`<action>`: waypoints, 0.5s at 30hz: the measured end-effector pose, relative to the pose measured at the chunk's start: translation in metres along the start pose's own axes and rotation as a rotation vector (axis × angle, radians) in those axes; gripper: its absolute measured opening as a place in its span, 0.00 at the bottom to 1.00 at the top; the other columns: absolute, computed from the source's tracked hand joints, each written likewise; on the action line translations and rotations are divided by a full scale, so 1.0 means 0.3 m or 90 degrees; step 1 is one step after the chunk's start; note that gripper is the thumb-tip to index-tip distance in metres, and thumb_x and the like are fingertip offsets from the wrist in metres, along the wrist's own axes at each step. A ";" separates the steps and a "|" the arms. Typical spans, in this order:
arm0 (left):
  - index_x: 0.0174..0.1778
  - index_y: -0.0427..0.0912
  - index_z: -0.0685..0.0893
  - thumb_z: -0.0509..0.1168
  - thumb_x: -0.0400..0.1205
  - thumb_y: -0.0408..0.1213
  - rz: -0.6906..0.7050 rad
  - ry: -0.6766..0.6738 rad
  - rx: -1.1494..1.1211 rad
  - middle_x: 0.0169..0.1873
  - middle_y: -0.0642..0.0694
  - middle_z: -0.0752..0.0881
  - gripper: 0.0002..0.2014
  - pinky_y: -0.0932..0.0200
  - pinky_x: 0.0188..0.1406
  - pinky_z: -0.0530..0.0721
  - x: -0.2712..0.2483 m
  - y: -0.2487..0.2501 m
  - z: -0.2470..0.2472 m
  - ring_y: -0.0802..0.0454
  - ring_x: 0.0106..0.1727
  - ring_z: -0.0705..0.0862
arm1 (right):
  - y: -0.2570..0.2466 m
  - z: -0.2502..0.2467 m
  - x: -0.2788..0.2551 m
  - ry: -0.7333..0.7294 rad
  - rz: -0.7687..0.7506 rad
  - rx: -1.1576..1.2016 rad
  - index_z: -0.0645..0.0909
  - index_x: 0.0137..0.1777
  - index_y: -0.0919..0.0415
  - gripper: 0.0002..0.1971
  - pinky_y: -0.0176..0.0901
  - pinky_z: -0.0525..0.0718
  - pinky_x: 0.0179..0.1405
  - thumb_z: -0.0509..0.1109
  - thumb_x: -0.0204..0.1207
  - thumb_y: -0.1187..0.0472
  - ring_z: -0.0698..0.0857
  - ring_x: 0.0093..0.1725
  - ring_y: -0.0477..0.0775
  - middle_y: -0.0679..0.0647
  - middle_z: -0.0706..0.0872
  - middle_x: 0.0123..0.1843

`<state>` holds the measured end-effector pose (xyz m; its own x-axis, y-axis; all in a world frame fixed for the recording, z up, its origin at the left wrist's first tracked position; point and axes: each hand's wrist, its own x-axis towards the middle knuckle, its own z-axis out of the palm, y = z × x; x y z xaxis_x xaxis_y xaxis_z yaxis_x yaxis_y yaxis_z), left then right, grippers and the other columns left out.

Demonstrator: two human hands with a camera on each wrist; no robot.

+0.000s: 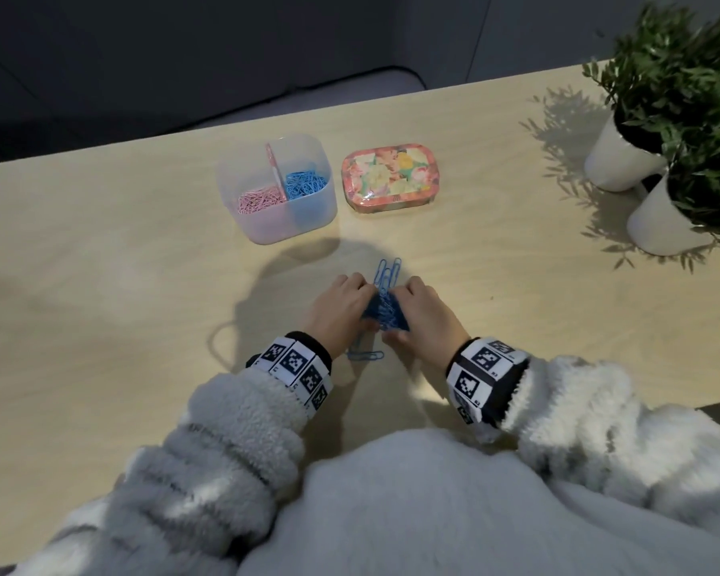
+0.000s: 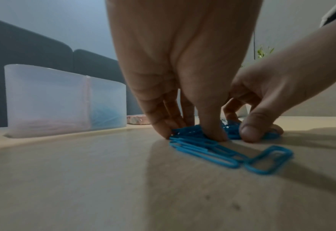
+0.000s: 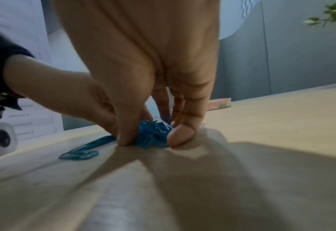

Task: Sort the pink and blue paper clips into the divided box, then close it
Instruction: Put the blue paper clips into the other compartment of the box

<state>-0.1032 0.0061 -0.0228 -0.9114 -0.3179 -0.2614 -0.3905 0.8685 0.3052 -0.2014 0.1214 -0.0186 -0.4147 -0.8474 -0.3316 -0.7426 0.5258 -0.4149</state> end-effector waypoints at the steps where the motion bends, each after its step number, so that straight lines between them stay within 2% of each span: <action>1: 0.63 0.38 0.76 0.65 0.78 0.40 -0.002 0.003 -0.004 0.57 0.39 0.79 0.19 0.49 0.57 0.76 -0.001 -0.001 -0.001 0.41 0.58 0.76 | -0.001 0.002 0.005 0.001 -0.004 0.015 0.72 0.65 0.64 0.22 0.55 0.80 0.58 0.71 0.73 0.59 0.75 0.60 0.64 0.63 0.73 0.62; 4: 0.57 0.36 0.78 0.62 0.80 0.37 -0.005 0.004 -0.008 0.53 0.37 0.80 0.12 0.47 0.51 0.76 -0.005 -0.006 -0.001 0.39 0.55 0.77 | 0.002 0.011 0.018 0.006 -0.040 0.008 0.75 0.63 0.67 0.16 0.56 0.77 0.56 0.63 0.75 0.67 0.76 0.58 0.66 0.65 0.76 0.60; 7: 0.54 0.36 0.80 0.62 0.80 0.39 -0.009 0.014 -0.022 0.50 0.37 0.81 0.12 0.45 0.49 0.77 -0.003 -0.011 -0.005 0.39 0.52 0.79 | 0.011 0.020 0.026 0.018 -0.085 -0.040 0.77 0.59 0.68 0.13 0.52 0.74 0.50 0.59 0.76 0.70 0.76 0.56 0.65 0.66 0.77 0.56; 10: 0.55 0.36 0.80 0.63 0.80 0.37 -0.013 0.008 -0.028 0.51 0.37 0.82 0.11 0.44 0.50 0.78 -0.006 -0.027 -0.017 0.39 0.53 0.80 | 0.030 0.007 0.037 0.019 -0.102 -0.074 0.80 0.56 0.67 0.11 0.53 0.76 0.50 0.62 0.76 0.69 0.78 0.55 0.66 0.65 0.80 0.54; 13: 0.55 0.36 0.81 0.63 0.80 0.37 -0.035 0.021 -0.058 0.50 0.37 0.82 0.11 0.44 0.48 0.79 -0.022 -0.057 -0.035 0.38 0.52 0.80 | 0.050 -0.047 0.050 0.000 -0.077 -0.027 0.83 0.53 0.67 0.10 0.52 0.77 0.51 0.62 0.78 0.67 0.80 0.53 0.65 0.64 0.82 0.51; 15: 0.54 0.36 0.81 0.64 0.79 0.37 -0.047 0.032 -0.086 0.49 0.38 0.83 0.11 0.44 0.47 0.79 -0.034 -0.078 -0.042 0.38 0.51 0.81 | 0.049 -0.103 0.059 0.019 -0.054 0.072 0.83 0.49 0.68 0.08 0.47 0.75 0.43 0.65 0.77 0.66 0.83 0.46 0.61 0.61 0.83 0.43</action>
<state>-0.0865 -0.0157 -0.0158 -0.8835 -0.4005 -0.2431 -0.4677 0.7840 0.4081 -0.2361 0.1118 -0.0044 -0.3703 -0.8898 -0.2666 -0.7122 0.4563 -0.5334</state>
